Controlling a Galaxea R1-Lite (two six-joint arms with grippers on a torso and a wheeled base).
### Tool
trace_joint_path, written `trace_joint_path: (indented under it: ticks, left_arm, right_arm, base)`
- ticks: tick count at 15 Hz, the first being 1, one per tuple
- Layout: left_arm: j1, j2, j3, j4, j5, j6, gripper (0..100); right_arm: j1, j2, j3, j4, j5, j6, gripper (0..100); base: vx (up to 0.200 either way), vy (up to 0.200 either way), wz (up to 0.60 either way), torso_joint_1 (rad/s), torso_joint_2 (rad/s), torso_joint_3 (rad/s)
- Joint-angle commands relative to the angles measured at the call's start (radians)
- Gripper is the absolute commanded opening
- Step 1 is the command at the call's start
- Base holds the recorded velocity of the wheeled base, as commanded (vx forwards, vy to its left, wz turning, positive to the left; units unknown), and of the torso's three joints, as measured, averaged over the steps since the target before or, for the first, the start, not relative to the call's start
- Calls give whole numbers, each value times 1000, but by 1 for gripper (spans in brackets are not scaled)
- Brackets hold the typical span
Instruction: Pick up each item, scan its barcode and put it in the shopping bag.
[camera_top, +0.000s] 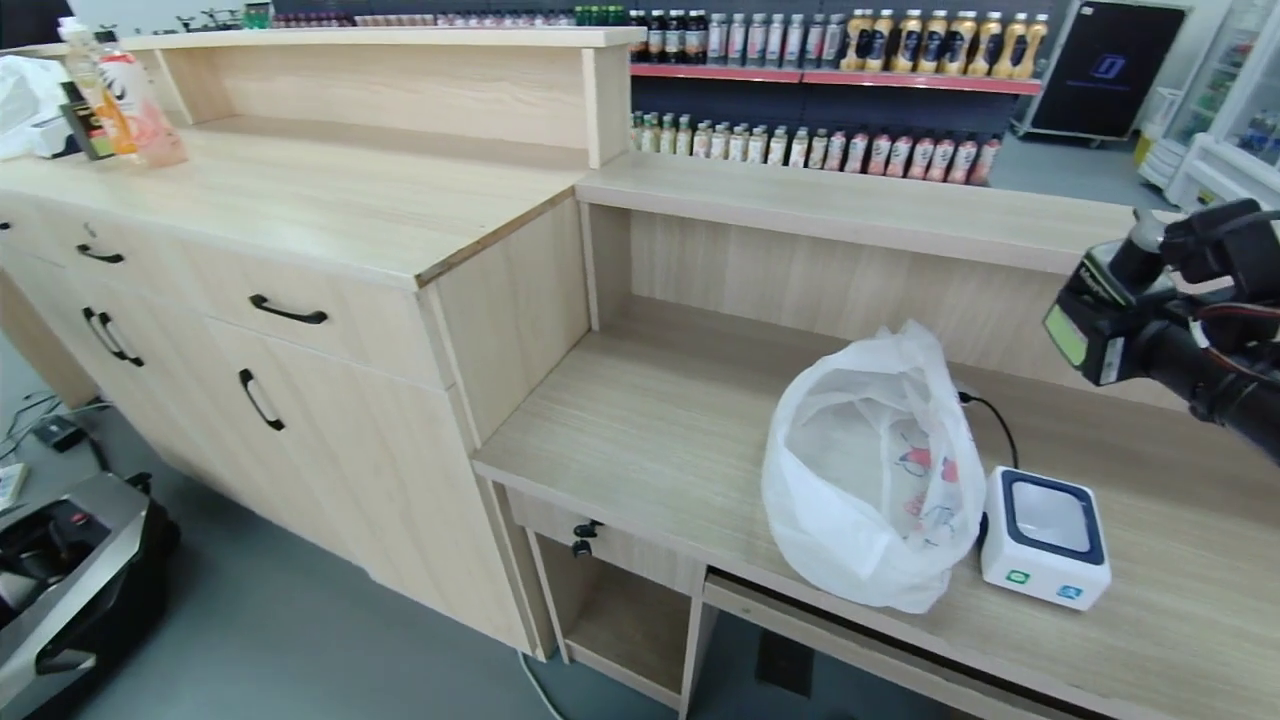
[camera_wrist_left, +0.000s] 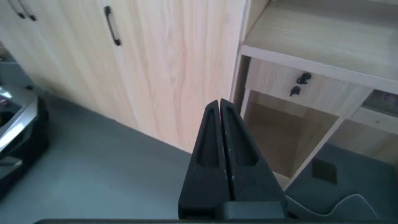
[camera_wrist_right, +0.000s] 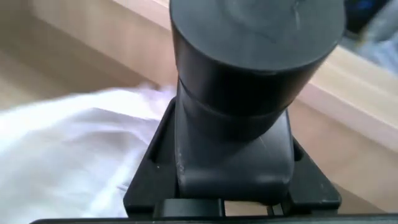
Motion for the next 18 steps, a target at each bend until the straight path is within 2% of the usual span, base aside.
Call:
trace_joint_path:
  ticks: [1,7,13,18]
  left_arm:
    - [0,0,0,0,0,0,0]
    - [0,0,0,0,0,0,0]
    - [0,0,0,0,0,0,0]
    - [0,0,0,0,0,0,0]
  right_arm:
    - [68,141,-63,27,18,55,0]
    - [29,299,-38,91,38,64,0]
    - [-24,386,-26,81,35,66,0]
    - [-17,477,-81,33,72,123,0]
  base:
    - [0,0,0,0,0,0]
    - [0,0,0,0,0,0]
    - [0,0,0,0,0,0]
    - [0,0,0,0,0,0]
